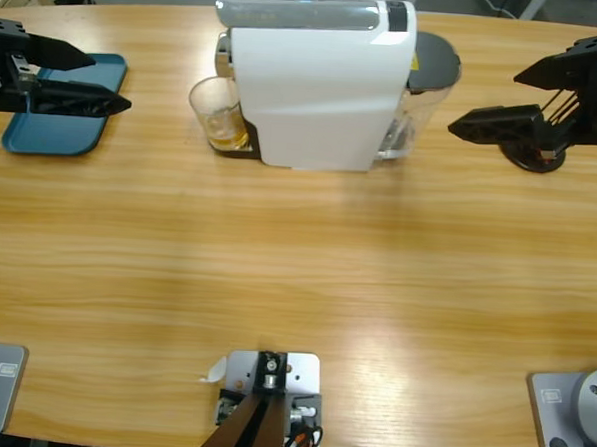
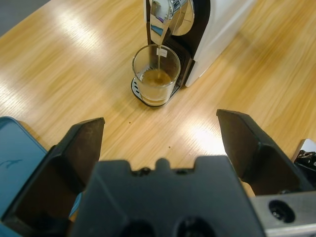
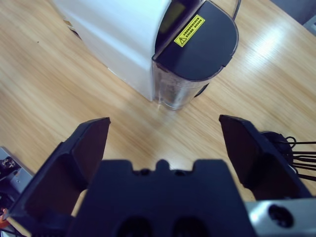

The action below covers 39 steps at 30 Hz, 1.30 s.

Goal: Pour coffee

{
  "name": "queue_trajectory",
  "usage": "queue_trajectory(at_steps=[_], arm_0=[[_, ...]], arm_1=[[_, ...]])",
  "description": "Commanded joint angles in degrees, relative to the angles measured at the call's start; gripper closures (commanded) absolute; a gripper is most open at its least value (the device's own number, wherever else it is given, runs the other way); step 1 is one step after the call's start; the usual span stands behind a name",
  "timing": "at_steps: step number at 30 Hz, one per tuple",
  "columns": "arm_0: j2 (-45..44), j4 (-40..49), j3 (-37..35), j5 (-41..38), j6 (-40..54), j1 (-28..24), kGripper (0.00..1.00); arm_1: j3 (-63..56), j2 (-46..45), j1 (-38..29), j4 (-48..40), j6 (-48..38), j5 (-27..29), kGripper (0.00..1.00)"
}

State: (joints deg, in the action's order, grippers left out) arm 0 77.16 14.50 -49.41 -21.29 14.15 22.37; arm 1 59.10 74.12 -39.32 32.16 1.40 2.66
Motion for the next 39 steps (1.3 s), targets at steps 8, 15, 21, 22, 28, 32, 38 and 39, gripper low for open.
queue_trajectory(at_steps=[8, 15, 21, 22, 28, 32, 38, 39], arm_0=[[4.78, -0.88, -0.18, -1.39, 0.96, -0.14, 0.000], [8.78, -2.60, -0.18, -1.63, 4.07, 0.13, 0.000], [16.05, -7.74, -1.43, -2.35, 10.86, 0.74, 0.004], [17.28, -8.12, -2.01, -2.35, 12.02, 0.74, 0.001], [23.19, -9.23, -7.51, -3.13, 13.88, 1.55, 0.000], [26.11, -9.23, -9.04, -4.57, 13.88, 3.29, 0.000], [28.04, -9.23, -9.74, -5.69, 14.15, 4.13, 0.004], [28.41, -9.23, -10.10, -5.59, 14.22, 4.12, 0.004]], arm_1=[[-0.43, 2.12, -0.76, -0.43, 0.09, 0.38, 0.000], [-1.29, 2.27, -0.76, 0.26, 0.09, 0.31, 0.000], [-2.26, 2.57, -0.76, 1.80, 0.09, 0.24, 0.000], [-2.17, 2.63, -0.76, 2.12, 0.09, 0.29, 0.000], [-1.82, 4.03, -0.67, 2.74, 0.13, 0.50, 0.000], [-1.62, 5.54, -0.67, 2.31, 0.13, 0.43, 0.000], [-3.00, 6.14, -0.71, 1.35, 0.15, 0.29, 0.000], [-3.14, 6.21, -0.69, 1.33, 0.15, 0.24, 0.000]])
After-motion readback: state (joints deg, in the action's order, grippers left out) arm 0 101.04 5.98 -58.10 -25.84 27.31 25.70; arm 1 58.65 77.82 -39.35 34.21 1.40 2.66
